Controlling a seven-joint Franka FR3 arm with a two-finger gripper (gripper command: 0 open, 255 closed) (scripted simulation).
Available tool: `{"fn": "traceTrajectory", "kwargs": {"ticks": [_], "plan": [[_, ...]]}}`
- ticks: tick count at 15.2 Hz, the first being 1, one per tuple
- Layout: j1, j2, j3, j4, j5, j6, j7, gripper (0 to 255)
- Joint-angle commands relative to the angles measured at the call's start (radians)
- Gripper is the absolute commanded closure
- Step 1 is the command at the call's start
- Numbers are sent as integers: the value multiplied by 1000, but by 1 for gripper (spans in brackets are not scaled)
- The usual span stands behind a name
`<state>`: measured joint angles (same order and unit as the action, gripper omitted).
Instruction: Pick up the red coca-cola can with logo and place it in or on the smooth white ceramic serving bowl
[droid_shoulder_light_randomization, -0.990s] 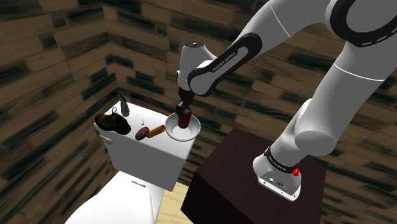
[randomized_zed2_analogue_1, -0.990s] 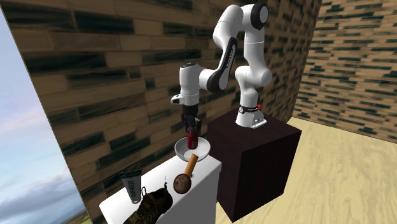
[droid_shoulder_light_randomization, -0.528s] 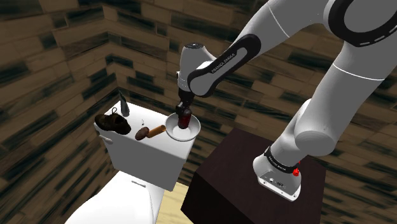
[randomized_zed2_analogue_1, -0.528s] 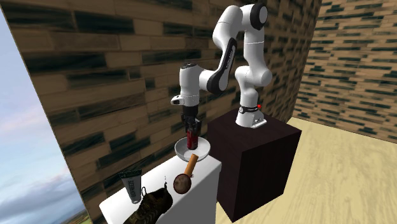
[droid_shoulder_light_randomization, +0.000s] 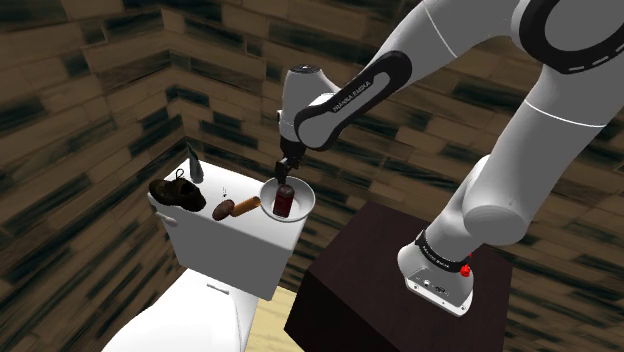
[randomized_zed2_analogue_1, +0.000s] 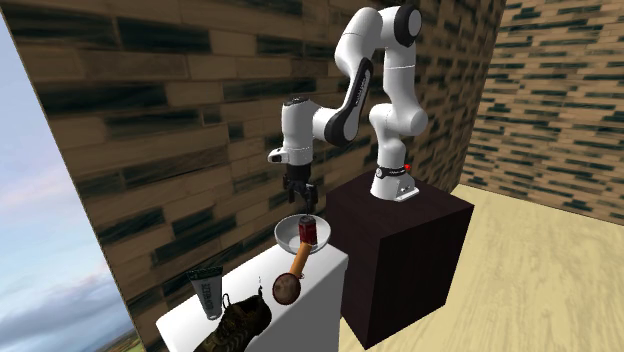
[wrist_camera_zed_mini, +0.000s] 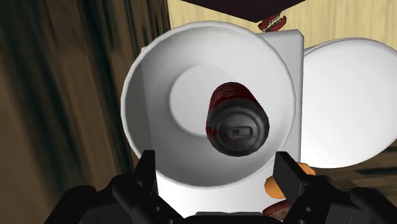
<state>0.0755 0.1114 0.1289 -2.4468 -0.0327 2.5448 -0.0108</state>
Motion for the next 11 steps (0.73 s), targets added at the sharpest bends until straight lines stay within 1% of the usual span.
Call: {"fn": "traceTrajectory", "kwargs": {"ticks": [1, 3, 11], "plan": [[-1, -49, 3, 3, 12, -52, -9, 0], [-2, -99, 5, 16, 24, -115, -17, 0], [-1, -99, 4, 16, 24, -115, -17, 0]]}}
